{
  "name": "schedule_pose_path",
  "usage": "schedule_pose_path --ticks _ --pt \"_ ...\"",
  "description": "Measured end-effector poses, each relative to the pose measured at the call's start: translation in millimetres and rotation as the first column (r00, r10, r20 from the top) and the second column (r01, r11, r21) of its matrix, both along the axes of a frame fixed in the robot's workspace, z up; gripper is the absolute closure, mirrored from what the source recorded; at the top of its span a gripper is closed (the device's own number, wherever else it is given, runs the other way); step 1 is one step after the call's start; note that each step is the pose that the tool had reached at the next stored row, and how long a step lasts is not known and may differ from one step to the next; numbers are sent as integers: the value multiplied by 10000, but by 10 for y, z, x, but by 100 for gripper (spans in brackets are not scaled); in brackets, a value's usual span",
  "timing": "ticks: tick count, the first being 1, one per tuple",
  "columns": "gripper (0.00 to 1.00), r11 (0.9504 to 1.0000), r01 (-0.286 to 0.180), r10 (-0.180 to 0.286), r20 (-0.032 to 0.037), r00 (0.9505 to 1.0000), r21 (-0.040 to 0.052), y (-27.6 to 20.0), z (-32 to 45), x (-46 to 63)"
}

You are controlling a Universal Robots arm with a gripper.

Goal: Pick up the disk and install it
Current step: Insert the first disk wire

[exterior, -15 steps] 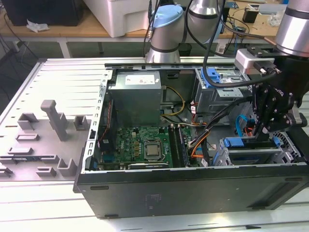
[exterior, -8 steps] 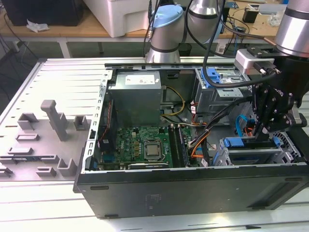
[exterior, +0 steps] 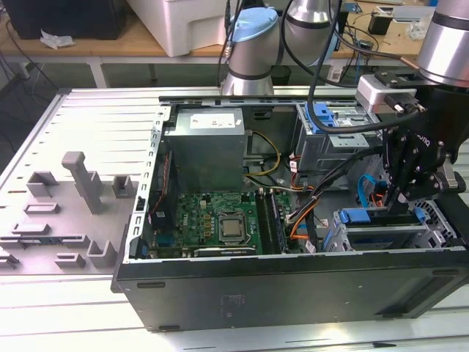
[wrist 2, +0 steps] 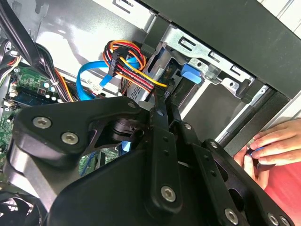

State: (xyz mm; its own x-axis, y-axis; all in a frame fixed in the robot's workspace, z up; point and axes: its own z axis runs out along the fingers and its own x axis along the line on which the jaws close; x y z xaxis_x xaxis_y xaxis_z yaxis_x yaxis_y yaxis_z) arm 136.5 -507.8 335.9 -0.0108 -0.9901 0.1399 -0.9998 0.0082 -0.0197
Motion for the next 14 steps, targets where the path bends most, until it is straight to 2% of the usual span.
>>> schedule_pose_path --ticks 4,5,6,7,14 --pt "82 10000 0 0 0 10000 6 0 -3 0" --pt "76 10000 0 0 0 10000 5 0 -3 0" --pt "76 10000 0 0 0 10000 4 0 -3 0" --pt "70 10000 0 0 0 10000 1 0 -1 0" --pt "70 10000 0 0 0 10000 0 0 -2 0"
